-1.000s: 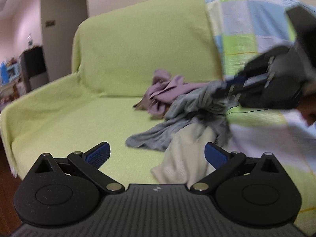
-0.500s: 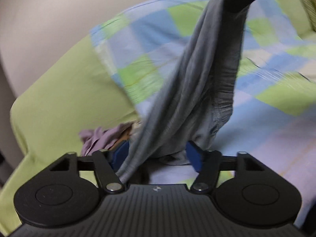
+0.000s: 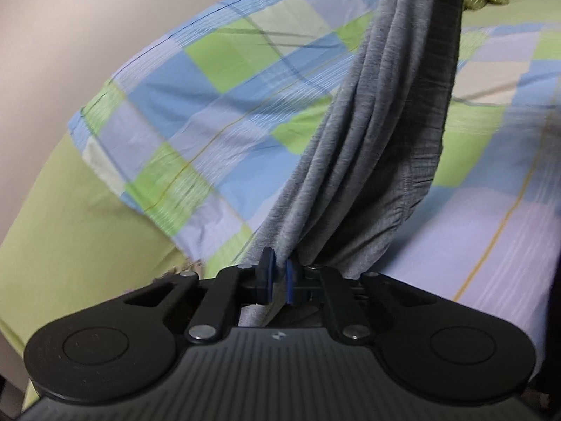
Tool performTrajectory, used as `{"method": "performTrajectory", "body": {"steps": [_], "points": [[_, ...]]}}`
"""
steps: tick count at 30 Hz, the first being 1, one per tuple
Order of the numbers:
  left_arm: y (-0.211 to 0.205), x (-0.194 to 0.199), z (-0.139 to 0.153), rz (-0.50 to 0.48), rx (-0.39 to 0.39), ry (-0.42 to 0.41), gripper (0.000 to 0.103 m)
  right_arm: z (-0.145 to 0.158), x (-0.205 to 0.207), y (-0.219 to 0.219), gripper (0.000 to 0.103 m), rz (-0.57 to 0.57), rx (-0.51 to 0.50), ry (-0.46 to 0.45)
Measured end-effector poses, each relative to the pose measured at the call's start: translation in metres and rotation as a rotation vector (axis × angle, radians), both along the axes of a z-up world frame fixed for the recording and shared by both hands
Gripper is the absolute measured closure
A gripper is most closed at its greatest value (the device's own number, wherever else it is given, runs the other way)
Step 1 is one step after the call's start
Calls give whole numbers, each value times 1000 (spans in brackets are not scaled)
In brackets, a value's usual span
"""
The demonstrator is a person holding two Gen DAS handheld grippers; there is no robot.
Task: Fold clothes
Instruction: 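Grasp the grey shirt with the right gripper while the left gripper grasps it too, then lift the grey shirt with both grippers and carry it onto the checked sheet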
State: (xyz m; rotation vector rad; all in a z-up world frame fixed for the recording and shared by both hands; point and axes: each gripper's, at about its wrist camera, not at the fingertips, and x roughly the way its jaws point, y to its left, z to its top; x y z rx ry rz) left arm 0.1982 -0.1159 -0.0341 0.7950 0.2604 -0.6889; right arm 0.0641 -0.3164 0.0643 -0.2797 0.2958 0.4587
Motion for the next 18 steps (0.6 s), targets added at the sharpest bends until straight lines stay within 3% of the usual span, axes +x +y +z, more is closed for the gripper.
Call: {"method": "performTrajectory", "body": {"steps": [6,11,18], "points": [[-7,-28,48,-52,-93,-15,101,11,-23,-20,95,-88,-15,-41],[-23,-64,100,-147,-150,-76,101,40,-53,-48,95,-222,-23,-156],[-53,-108,143,-350,-295,4,101,75,-111,-79,95,-410,-72,-301]]}}
